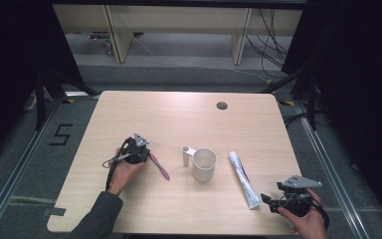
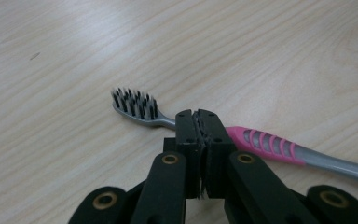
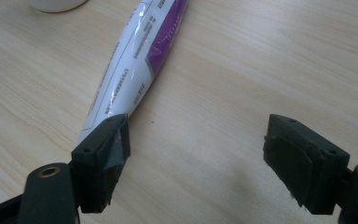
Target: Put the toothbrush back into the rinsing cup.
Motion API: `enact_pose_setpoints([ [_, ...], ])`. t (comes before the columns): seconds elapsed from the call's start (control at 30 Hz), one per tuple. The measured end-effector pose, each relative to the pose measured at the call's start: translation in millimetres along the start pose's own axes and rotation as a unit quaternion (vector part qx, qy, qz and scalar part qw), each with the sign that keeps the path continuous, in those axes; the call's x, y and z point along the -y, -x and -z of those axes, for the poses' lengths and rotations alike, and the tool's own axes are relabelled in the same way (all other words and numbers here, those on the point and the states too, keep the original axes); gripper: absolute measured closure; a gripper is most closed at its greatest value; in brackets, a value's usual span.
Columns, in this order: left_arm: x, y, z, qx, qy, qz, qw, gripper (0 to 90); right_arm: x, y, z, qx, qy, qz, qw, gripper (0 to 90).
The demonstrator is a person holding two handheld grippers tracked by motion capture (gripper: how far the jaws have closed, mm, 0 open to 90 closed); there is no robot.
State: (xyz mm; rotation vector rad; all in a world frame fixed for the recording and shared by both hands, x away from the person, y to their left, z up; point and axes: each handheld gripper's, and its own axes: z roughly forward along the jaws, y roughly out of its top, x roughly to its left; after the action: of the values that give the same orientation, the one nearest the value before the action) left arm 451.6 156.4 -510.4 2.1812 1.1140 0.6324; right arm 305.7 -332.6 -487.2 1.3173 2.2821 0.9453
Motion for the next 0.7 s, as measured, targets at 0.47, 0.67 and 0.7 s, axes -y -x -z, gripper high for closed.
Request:
enact_pose_setpoints([
  [0.47,-16.2,16.9,-13.4,0.011,0.004,-0.007,0.9999,87.2,0.2,0.1,0.1,0.0,-0.001,0.002,1.0,23.6],
  [0.67,-23.7,22.6,-16.6,0.014,0.005,-0.016,0.9998,87.1,0.2,0.1,0.3,0.0,-0.002,0.0,1.0,23.7],
  [0.7,-25.0,24.1,-17.0,0.015,0.005,-0.015,0.9998,87.1,0.2,0.1,0.3,0.0,-0.002,0.0,1.0,23.7],
])
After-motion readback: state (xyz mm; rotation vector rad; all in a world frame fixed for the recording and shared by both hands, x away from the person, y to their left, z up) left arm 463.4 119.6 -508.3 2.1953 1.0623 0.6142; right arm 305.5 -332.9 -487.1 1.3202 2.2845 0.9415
